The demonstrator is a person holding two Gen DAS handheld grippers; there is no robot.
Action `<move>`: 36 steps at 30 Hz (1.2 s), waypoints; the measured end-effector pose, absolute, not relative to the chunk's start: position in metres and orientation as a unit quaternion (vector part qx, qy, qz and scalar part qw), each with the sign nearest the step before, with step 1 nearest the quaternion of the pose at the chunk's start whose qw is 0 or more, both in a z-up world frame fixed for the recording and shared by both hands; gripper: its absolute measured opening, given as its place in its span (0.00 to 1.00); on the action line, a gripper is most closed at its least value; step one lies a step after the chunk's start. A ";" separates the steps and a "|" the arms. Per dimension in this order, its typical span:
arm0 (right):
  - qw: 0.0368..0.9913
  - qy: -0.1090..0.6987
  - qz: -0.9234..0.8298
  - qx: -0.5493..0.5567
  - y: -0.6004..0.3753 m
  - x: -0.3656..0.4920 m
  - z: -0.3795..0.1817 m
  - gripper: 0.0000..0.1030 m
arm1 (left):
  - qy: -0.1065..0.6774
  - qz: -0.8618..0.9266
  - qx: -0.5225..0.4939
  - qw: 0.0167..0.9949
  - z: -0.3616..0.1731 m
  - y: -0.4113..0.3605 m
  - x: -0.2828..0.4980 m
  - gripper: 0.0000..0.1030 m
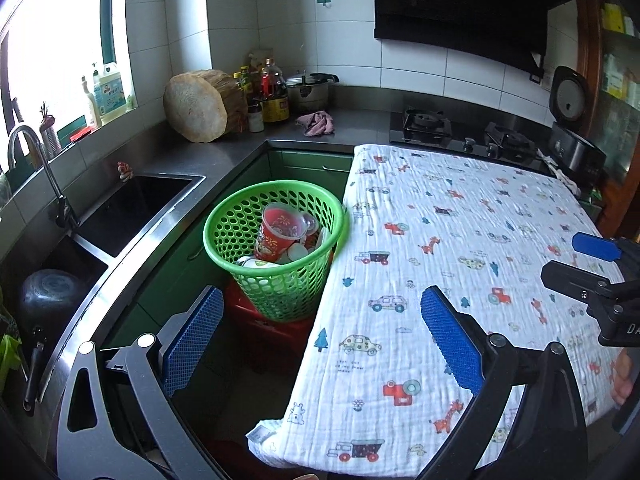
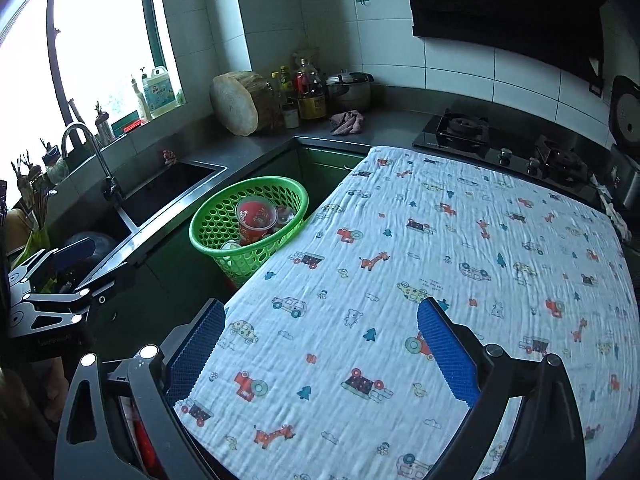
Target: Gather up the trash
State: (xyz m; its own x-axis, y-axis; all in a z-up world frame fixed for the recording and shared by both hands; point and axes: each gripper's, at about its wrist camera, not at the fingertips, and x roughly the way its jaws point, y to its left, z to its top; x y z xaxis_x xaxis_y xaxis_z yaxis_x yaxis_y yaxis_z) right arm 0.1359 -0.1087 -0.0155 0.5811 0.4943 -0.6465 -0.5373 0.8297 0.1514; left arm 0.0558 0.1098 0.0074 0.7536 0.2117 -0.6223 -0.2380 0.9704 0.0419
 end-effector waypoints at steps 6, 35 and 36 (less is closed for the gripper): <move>0.890 0.353 0.286 -0.028 -0.118 0.131 -0.016 0.91 | 0.322 0.114 -0.016 0.940 0.011 0.103 0.050 0.95; 0.894 0.340 0.289 -0.024 -0.123 0.117 -0.008 0.91 | 0.317 0.119 -0.023 0.941 0.013 0.101 0.044 0.95; 0.894 0.340 0.290 -0.025 -0.122 0.117 -0.007 0.91 | 0.317 0.119 -0.024 0.941 0.013 0.101 0.044 0.95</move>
State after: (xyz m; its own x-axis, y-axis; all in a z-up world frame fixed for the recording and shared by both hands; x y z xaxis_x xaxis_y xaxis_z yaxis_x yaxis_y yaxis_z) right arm 0.1169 -0.1219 -0.0075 0.6006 0.5021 -0.6222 -0.5356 0.8304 0.1532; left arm 0.0437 0.1009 0.0130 0.7711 0.2089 -0.6014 -0.2396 0.9704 0.0299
